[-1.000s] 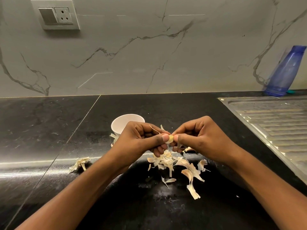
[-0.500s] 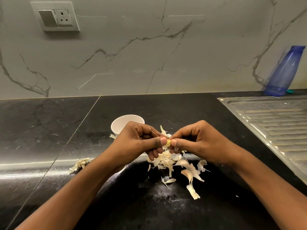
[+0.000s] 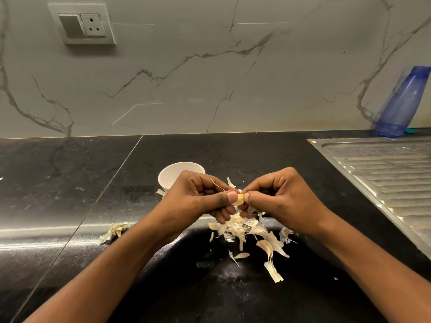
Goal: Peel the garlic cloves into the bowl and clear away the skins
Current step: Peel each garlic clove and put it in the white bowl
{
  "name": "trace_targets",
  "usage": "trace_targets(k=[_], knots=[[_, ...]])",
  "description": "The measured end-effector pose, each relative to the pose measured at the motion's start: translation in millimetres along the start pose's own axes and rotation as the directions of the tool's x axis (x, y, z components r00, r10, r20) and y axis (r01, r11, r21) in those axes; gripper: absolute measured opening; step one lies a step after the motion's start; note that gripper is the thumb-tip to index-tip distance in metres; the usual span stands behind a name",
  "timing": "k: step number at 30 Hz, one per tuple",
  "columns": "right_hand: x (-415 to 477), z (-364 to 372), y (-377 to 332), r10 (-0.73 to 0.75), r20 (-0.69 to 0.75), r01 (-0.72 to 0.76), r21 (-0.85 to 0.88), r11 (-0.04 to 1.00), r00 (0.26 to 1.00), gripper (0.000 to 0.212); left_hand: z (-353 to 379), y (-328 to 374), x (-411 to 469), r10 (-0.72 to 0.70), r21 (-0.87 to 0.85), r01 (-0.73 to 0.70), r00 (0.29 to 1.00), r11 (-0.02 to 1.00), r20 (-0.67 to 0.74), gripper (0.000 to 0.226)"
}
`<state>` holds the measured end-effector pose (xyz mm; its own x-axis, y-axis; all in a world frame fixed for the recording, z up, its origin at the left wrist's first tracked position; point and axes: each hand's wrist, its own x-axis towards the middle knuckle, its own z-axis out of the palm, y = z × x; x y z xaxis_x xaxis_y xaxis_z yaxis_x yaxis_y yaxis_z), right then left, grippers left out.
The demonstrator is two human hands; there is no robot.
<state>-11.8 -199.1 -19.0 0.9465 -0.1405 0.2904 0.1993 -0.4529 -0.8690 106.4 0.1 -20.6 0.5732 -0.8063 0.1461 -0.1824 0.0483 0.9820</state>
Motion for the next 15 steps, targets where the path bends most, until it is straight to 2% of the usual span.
trace_targets(k=[5,8,11,15], knots=[[-0.1,1.2,-2.8,0.025,-0.119,-0.001,0.197,0.98,0.993,0.019,-0.1,5.4,-1.9,0.022,-0.166,-0.022,1.0,0.986,-0.004,0.023],[1.4,-0.2,-5.5,0.091,-0.063,-0.067,0.318,0.946,0.994,0.012,-1.3,8.6,-3.2,0.025,-0.19,-0.026,1.0,0.981,-0.01,0.019],[2.9,-3.2,-6.0,0.138,-0.024,-0.12,0.364,0.924,0.99,0.02,-0.4,9.2,-3.4,0.008,-0.217,-0.014,0.999,0.976,-0.031,0.018],[3.3,-7.9,-4.3,0.117,-0.006,-0.105,0.398,0.911,0.993,0.026,-0.9,7.9,-1.8,-0.019,-0.23,0.006,0.998,0.973,-0.052,0.02]])
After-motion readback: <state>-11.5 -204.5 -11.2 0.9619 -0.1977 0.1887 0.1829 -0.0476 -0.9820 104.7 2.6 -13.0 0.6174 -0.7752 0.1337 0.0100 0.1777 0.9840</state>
